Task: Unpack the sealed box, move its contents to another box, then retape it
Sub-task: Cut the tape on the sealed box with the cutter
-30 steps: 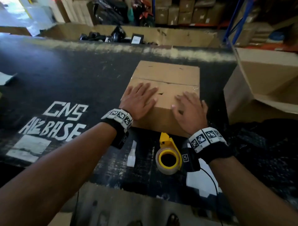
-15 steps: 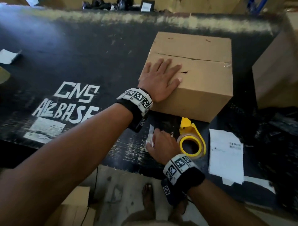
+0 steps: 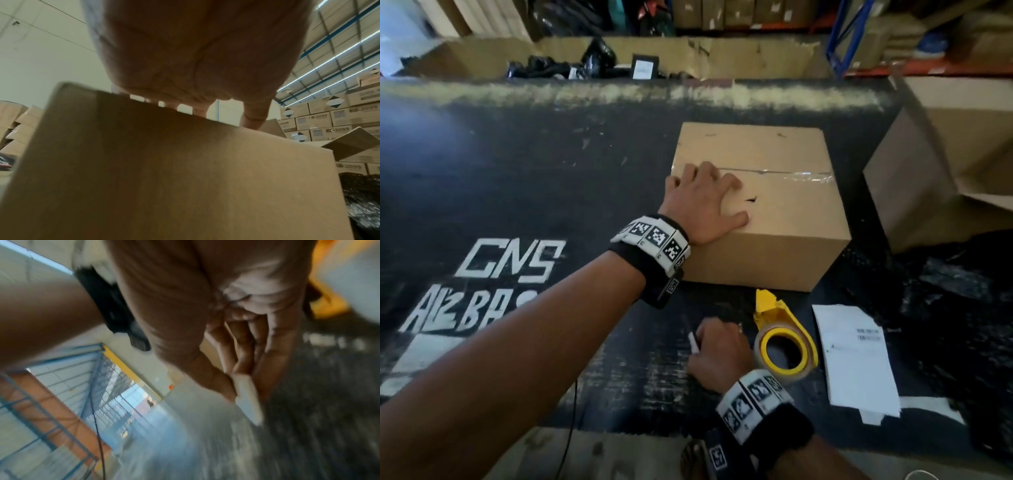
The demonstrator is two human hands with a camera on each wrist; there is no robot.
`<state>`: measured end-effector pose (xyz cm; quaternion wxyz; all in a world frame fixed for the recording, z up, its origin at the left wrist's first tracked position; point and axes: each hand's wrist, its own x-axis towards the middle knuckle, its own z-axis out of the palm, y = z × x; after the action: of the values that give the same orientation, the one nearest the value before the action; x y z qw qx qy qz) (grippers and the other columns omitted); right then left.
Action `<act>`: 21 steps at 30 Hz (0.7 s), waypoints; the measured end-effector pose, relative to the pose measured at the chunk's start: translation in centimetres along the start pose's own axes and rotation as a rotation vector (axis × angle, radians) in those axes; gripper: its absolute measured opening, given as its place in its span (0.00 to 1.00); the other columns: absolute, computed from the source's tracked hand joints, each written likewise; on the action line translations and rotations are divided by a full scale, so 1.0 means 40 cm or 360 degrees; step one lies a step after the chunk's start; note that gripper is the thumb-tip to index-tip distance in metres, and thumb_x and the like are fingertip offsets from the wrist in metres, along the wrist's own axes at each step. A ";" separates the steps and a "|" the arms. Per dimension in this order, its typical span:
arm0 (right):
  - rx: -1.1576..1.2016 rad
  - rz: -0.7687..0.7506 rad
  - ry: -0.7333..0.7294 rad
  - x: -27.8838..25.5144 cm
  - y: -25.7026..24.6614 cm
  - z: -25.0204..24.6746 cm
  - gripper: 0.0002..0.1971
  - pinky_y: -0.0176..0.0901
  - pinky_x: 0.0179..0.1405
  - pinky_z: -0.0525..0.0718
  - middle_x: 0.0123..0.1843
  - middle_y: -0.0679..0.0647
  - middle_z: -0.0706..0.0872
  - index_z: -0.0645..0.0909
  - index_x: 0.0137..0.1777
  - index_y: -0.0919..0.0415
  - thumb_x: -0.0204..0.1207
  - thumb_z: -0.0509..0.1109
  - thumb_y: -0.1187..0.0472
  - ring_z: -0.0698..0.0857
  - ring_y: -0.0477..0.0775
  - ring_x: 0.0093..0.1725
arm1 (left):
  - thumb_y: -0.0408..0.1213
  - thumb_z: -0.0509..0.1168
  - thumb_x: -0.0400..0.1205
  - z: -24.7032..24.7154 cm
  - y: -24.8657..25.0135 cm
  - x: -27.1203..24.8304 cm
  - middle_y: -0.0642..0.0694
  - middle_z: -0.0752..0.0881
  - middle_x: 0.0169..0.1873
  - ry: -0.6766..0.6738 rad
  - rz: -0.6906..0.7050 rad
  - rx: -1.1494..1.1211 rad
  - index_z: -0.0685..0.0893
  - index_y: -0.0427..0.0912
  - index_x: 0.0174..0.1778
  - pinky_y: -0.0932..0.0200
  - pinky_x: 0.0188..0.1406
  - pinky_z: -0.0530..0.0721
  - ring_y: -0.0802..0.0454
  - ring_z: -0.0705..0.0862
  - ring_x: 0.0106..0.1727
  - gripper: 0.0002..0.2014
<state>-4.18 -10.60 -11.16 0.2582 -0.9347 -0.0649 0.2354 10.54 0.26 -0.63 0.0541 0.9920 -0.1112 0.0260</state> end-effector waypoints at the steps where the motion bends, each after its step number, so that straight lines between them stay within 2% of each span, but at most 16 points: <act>1: 0.0007 -0.0065 0.0057 -0.017 0.014 -0.025 0.11 0.45 0.28 0.77 0.35 0.55 0.81 0.78 0.39 0.58 0.75 0.72 0.53 0.84 0.61 0.37 | 0.71 0.59 0.79 -0.002 -0.006 0.006 0.46 0.68 0.77 -0.0025 0.0004 -0.0028 0.70 0.63 0.78 0.36 0.75 0.65 0.40 0.66 0.78 0.33; 3: 0.0006 -0.0112 0.0209 -0.062 0.051 -0.094 0.17 0.47 0.23 0.73 0.26 0.52 0.79 0.79 0.32 0.60 0.76 0.70 0.49 0.78 0.54 0.27 | 0.72 0.58 0.79 0.005 -0.019 0.015 0.44 0.58 0.85 -0.0121 0.0011 -0.0090 0.64 0.63 0.84 0.33 0.83 0.55 0.39 0.56 0.86 0.37; 5: 0.0017 -0.0118 0.0401 -0.108 0.096 -0.177 0.18 0.49 0.28 0.77 0.25 0.52 0.80 0.80 0.31 0.57 0.77 0.70 0.46 0.77 0.50 0.27 | 0.73 0.52 0.81 0.016 -0.029 0.021 0.46 0.46 0.90 -0.0228 0.0039 -0.0090 0.54 0.63 0.88 0.30 0.86 0.43 0.42 0.43 0.90 0.40; 6: 0.0084 -0.0127 0.0498 -0.130 0.118 -0.222 0.19 0.50 0.30 0.78 0.25 0.51 0.80 0.80 0.31 0.54 0.79 0.70 0.44 0.77 0.48 0.27 | 0.74 0.49 0.80 0.021 -0.032 0.025 0.48 0.42 0.90 -0.0260 0.0063 -0.0067 0.50 0.62 0.89 0.30 0.86 0.39 0.43 0.40 0.90 0.42; 9: 0.0393 -0.0267 0.0813 -0.161 0.156 -0.360 0.18 0.47 0.32 0.74 0.28 0.49 0.77 0.76 0.33 0.53 0.83 0.69 0.48 0.75 0.46 0.29 | 0.78 0.38 0.73 0.026 -0.037 0.033 0.49 0.42 0.91 -0.0282 0.0095 -0.0005 0.45 0.63 0.89 0.30 0.86 0.39 0.44 0.40 0.90 0.48; 12: 0.0510 -0.0364 0.1081 -0.109 0.170 -0.480 0.14 0.49 0.33 0.74 0.32 0.52 0.78 0.75 0.40 0.56 0.86 0.64 0.52 0.77 0.50 0.33 | 0.79 0.34 0.71 0.036 -0.043 0.034 0.50 0.45 0.91 -0.0224 0.0112 0.0072 0.44 0.64 0.89 0.30 0.86 0.43 0.44 0.43 0.91 0.48; 14: 0.0451 -0.0433 0.1076 -0.031 0.173 -0.538 0.10 0.52 0.38 0.79 0.38 0.49 0.83 0.78 0.47 0.54 0.87 0.62 0.51 0.81 0.47 0.39 | 0.79 0.34 0.73 0.042 -0.044 0.032 0.50 0.46 0.91 -0.0174 0.0124 0.0117 0.44 0.65 0.89 0.31 0.87 0.45 0.44 0.44 0.91 0.46; 15: 0.0411 -0.0497 0.1023 0.015 0.176 -0.560 0.09 0.52 0.42 0.81 0.45 0.48 0.86 0.80 0.52 0.53 0.88 0.61 0.51 0.83 0.46 0.44 | 0.79 0.33 0.74 0.044 -0.044 0.029 0.49 0.47 0.90 -0.0163 0.0132 0.0127 0.43 0.65 0.89 0.31 0.87 0.45 0.44 0.45 0.91 0.45; 18: 0.0229 -0.0570 0.0777 0.131 0.184 -0.608 0.13 0.44 0.51 0.77 0.64 0.48 0.85 0.78 0.67 0.54 0.89 0.58 0.51 0.84 0.50 0.59 | 0.81 0.30 0.73 0.038 -0.051 0.019 0.50 0.45 0.90 -0.0194 0.0149 0.0131 0.41 0.66 0.88 0.32 0.87 0.44 0.45 0.44 0.91 0.47; 19: 0.0188 -0.0550 0.0703 0.157 0.187 -0.615 0.14 0.43 0.51 0.77 0.67 0.50 0.85 0.77 0.67 0.55 0.89 0.57 0.51 0.84 0.52 0.61 | 0.82 0.30 0.72 0.033 -0.054 0.015 0.51 0.45 0.90 -0.0208 0.0149 0.0123 0.41 0.66 0.88 0.33 0.88 0.43 0.46 0.43 0.91 0.47; 21: 0.0181 -0.0522 0.0599 0.187 0.188 -0.612 0.13 0.47 0.52 0.81 0.65 0.53 0.86 0.75 0.66 0.56 0.90 0.56 0.52 0.86 0.56 0.59 | 0.82 0.34 0.72 0.020 -0.061 0.009 0.52 0.45 0.90 -0.0239 0.0137 0.0089 0.43 0.67 0.89 0.35 0.88 0.43 0.48 0.43 0.91 0.47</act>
<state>13.98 -26.31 0.42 0.3527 -0.9230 -0.1531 0.0156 11.47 2.46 -1.63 0.0166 0.9866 -0.1568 -0.0430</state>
